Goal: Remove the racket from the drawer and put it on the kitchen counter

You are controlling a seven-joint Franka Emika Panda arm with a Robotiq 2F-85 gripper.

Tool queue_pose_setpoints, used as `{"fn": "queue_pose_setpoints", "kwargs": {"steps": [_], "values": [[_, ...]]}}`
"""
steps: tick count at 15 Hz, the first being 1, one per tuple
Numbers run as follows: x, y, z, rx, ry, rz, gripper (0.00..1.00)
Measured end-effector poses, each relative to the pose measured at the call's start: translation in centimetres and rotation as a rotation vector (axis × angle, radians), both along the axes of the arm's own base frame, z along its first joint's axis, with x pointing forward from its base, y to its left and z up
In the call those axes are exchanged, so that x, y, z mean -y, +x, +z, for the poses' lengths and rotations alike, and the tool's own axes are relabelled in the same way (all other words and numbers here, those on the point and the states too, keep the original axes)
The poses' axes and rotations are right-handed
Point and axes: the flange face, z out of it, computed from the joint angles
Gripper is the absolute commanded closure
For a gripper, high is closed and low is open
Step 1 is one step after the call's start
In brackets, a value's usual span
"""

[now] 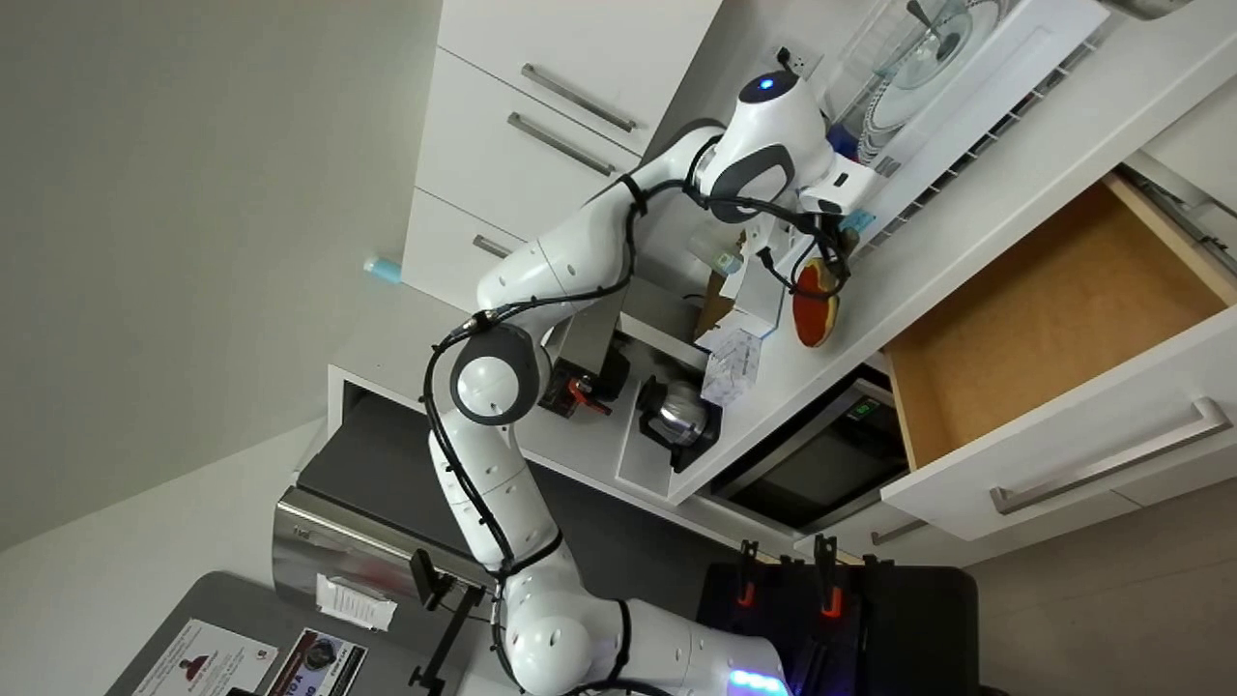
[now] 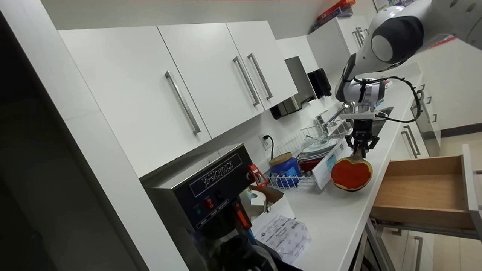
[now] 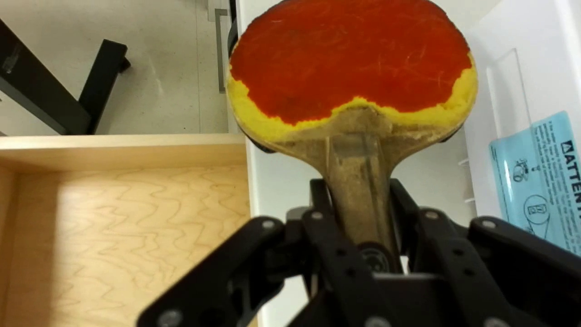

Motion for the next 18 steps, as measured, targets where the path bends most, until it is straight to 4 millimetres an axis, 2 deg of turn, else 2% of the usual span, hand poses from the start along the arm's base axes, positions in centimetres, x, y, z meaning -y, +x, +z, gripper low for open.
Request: {"fn": "queue_pose_setpoints", "kwargs": {"steps": [6, 14, 15, 17, 18], "values": [[-2.0, 0.7, -2.8, -0.036, 0.012, 0.029, 0.91], [-2.5, 1.0, -6.9, -0.075, 0.003, 0.015, 0.91], [-2.5, 1.1, -7.3, -0.080, -0.002, 0.006, 0.42], [-2.5, 1.5, -7.8, -0.086, -0.016, -0.015, 0.33], [-2.6, 1.7, -8.0, -0.088, -0.024, -0.026, 0.24]]}}
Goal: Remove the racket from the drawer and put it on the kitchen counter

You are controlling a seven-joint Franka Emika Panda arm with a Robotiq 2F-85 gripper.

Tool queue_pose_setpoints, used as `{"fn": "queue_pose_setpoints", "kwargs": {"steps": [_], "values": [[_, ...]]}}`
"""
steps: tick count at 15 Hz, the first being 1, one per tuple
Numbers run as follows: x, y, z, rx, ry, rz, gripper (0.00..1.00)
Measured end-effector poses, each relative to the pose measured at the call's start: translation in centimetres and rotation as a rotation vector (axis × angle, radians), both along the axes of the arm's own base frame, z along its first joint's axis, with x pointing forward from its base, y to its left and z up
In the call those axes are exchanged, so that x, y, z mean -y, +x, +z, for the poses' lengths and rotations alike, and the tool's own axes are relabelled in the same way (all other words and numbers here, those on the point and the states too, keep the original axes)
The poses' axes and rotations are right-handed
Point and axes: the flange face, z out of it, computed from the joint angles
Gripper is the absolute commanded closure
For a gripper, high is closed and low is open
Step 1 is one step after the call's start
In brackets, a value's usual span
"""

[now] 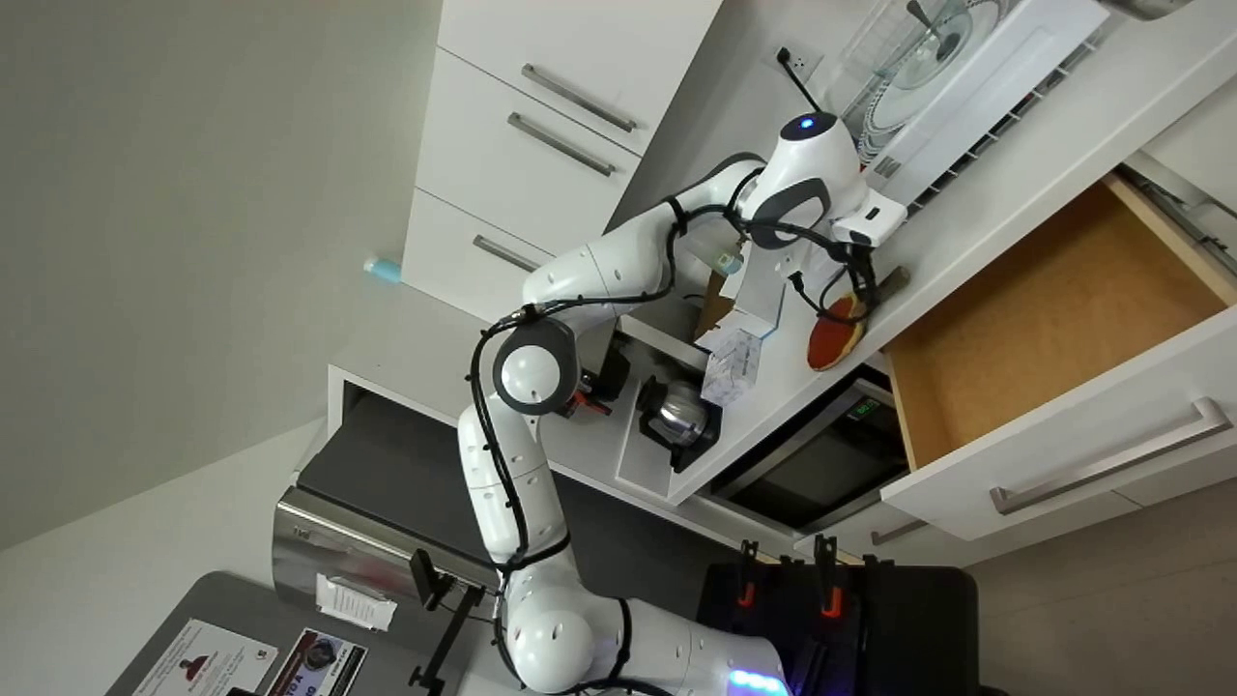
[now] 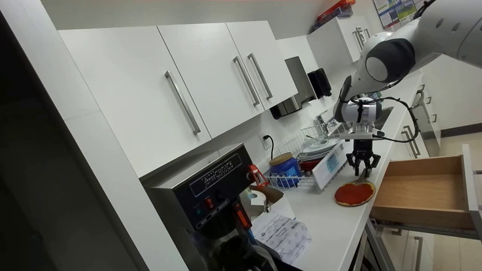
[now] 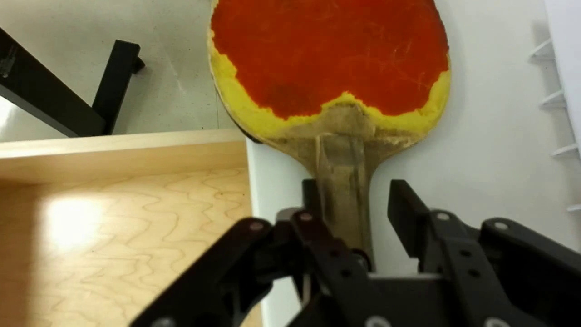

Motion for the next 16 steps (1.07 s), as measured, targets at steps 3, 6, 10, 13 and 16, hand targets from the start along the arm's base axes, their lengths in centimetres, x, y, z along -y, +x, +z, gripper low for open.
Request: {"fn": "queue_pose_setpoints", "kwargs": {"steps": [3, 6, 10, 13, 16], "values": [[-0.2, 0.6, -0.3, 0.003, -0.024, -0.021, 0.02], [-0.3, 1.0, -0.2, -0.020, -0.078, -0.029, 0.00], [0.1, 1.0, 0.7, -0.055, -0.197, 0.044, 0.00], [1.0, 0.5, 3.1, -0.051, -0.291, 0.086, 0.00], [1.9, -0.4, 5.9, -0.026, -0.383, 0.100, 0.00]]}}
